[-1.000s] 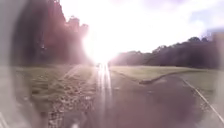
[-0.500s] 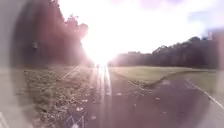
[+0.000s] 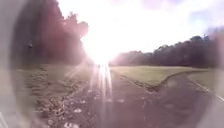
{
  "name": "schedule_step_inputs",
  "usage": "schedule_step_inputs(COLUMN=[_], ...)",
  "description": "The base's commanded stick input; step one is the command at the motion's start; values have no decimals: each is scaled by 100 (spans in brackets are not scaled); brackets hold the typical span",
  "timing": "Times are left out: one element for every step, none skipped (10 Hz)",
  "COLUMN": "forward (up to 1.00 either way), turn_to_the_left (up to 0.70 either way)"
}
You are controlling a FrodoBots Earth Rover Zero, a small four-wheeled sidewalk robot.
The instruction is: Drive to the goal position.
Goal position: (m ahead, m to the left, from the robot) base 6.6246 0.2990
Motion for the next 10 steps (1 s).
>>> schedule_step_inputs(forward=[85, 85, 85, 85, 85, 85, 85, 85, 85, 85], turn_to_the_left=[0, 0, 0, 0, 0, 0, 0, 0, 0, 0])
